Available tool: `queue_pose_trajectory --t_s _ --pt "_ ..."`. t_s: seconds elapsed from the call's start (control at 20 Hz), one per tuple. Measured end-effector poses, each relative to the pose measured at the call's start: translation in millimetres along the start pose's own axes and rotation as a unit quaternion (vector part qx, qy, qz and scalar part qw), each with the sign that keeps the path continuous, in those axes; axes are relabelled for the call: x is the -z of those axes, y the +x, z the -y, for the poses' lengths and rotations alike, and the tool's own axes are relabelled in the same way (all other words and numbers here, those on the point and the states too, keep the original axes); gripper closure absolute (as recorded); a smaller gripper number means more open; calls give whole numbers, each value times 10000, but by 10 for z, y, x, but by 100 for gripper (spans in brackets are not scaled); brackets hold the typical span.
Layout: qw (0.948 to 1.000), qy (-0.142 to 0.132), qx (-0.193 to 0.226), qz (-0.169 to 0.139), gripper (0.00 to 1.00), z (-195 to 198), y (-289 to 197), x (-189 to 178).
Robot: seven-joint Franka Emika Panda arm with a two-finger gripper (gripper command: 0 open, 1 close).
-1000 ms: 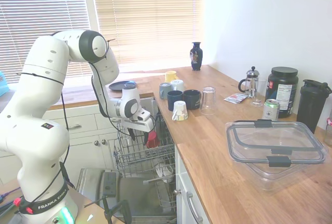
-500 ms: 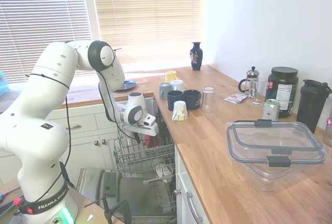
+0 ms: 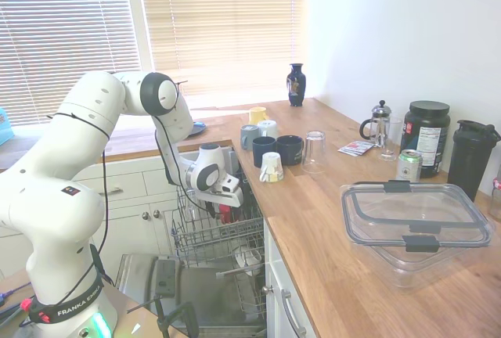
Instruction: Unload a mug from dishwasher
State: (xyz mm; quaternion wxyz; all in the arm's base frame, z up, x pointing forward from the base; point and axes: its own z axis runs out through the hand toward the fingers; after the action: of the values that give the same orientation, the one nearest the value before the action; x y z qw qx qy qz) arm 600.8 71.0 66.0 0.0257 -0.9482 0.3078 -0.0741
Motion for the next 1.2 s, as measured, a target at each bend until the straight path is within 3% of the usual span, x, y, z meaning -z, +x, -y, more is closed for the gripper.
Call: queue_pose_trajectory --t_s 0.25,0.3,1.2 --pt "10000 14 51 2 0 53 -9 -73" --pt "10000 23 60 -6 100 66 -5 -77" --pt "10000 47 75 -30 100 77 5 -222"
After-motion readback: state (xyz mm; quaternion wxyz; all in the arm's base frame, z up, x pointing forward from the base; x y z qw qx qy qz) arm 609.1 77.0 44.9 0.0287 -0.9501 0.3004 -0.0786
